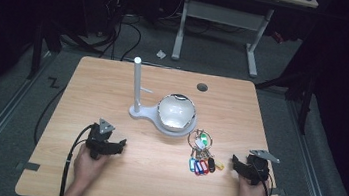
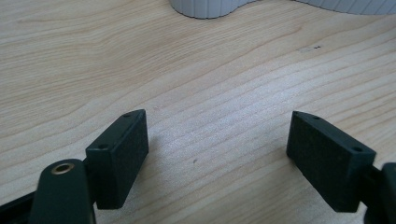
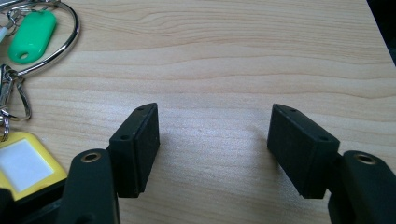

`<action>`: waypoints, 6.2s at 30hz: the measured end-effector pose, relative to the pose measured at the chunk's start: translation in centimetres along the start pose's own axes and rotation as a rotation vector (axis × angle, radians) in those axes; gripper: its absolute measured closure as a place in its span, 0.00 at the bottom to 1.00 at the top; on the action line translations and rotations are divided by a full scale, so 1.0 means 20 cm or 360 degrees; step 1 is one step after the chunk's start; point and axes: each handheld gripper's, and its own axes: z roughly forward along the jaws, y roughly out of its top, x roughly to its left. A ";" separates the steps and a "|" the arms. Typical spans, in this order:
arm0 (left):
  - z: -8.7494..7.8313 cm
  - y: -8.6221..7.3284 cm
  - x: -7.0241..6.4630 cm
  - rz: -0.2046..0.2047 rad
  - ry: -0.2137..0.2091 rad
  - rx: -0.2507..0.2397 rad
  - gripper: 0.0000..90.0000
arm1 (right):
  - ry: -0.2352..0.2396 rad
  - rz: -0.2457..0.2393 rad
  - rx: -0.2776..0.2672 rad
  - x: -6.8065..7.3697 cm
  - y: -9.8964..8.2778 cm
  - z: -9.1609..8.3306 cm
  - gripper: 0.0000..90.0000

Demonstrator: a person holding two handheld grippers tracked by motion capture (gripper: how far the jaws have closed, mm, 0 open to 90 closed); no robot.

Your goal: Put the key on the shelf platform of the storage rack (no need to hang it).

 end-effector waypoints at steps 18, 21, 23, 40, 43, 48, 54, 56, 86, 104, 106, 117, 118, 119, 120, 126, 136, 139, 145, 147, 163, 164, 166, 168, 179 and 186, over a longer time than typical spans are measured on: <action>0.00 0.00 0.00 0.0002 -0.0001 0.0001 0.23 | 0.0007 -0.0011 0.0001 0.00 0.00 0.00 0.38; 0.00 0.00 0.00 0.0001 -0.0001 0.0001 0.23 | 0.0006 -0.0011 0.0001 0.00 0.00 0.00 0.38; 0.00 0.00 0.00 0.0002 -0.0001 0.0000 0.23 | 0.0006 -0.0011 0.0002 0.00 0.00 0.00 0.38; 0.00 0.00 0.00 -0.0001 0.0002 0.0000 0.23 | 0.0015 0.0000 0.0034 0.01 0.01 -0.01 0.43; 0.00 0.00 0.00 0.0003 0.0000 0.0000 0.23 | 0.0026 0.0022 0.0042 0.01 0.01 -0.01 0.46; 0.00 0.00 0.00 -0.0002 0.0003 -0.0002 0.23 | 0.0050 0.0020 0.0035 0.01 0.02 -0.03 0.48; 0.00 0.00 0.00 -0.0006 0.0005 -0.0003 0.24 | 0.0102 0.0022 0.0004 0.03 0.02 -0.07 0.50; 0.00 0.00 0.00 -0.0007 0.0005 -0.0002 0.23 | 0.0125 0.0007 -0.0006 0.05 0.02 -0.08 0.50; 0.01 0.00 -0.01 -0.0015 0.0009 -0.0003 0.24 | 0.0413 -0.0265 -0.0021 0.48 0.06 -0.07 0.46; 0.01 0.00 0.00 -0.0011 0.0008 -0.0004 0.24 | 0.0472 -0.0253 0.0056 0.49 0.05 -0.01 0.50; 0.01 0.00 0.00 -0.0010 0.0007 -0.0005 0.24 | 0.0499 -0.0233 0.0059 0.49 0.05 -0.01 0.61; 0.01 0.00 0.00 -0.0012 0.0008 -0.0004 0.24 | 0.0513 -0.0278 0.0057 0.48 0.04 -0.02 0.80; 0.01 0.00 0.00 -0.0010 0.0007 -0.0004 0.24 | 0.0510 -0.0284 0.0051 0.48 0.04 -0.02 0.80; 0.01 0.00 0.00 -0.0011 0.0008 -0.0004 0.24 | 0.0511 -0.0290 0.0050 0.48 0.04 -0.02 0.81; 0.01 0.00 0.00 -0.0011 0.0008 -0.0004 0.24 | 0.0511 -0.0290 0.0050 0.48 0.04 -0.02 0.81; 0.00 0.00 0.00 0.0005 -0.0001 0.0001 0.24 | 0.0483 -0.0353 0.0027 0.49 0.04 -0.04 0.85; 0.00 0.00 0.00 0.0000 0.0001 0.0003 0.24 | 0.0459 -0.0390 0.0002 0.48 0.04 -0.06 0.91; 0.00 0.00 0.00 0.0002 -0.0001 0.0002 0.24 | 0.0466 -0.0376 -0.0008 0.47 0.04 -0.07 0.92; 0.00 0.00 0.00 -0.0003 0.0002 0.0002 0.24 | 0.0500 -0.0347 -0.0085 0.43 0.07 -0.13 0.93; 0.00 0.00 0.00 0.0000 0.0001 0.0003 0.24 | 0.0507 -0.0340 -0.0117 0.42 0.09 -0.15 0.93; 0.00 0.00 0.00 -0.0002 0.0002 0.0003 0.24 | 0.0500 -0.0341 -0.0267 0.35 0.24 -0.28 0.93; 0.00 0.00 0.00 -0.0001 0.0001 0.0004 0.24 | 0.0500 -0.0341 -0.0267 0.35 0.24 -0.28 0.93; 0.00 0.00 0.00 0.0000 0.0001 0.0002 0.24 | 0.0494 -0.0350 -0.0280 0.35 0.26 -0.29 0.93; 0.00 0.00 0.00 -0.0001 0.0001 0.0003 0.24 | 0.0492 -0.0351 -0.0300 0.34 0.28 -0.32 0.93; 0.00 0.00 0.00 0.0012 -0.0008 0.0003 0.23 | 0.0525 -0.0342 -0.0407 0.30 0.39 -0.43 0.93; 0.00 0.00 0.00 0.0003 -0.0003 0.0004 0.23 | 0.0587 -0.0345 -0.0472 0.28 0.46 -0.50 0.93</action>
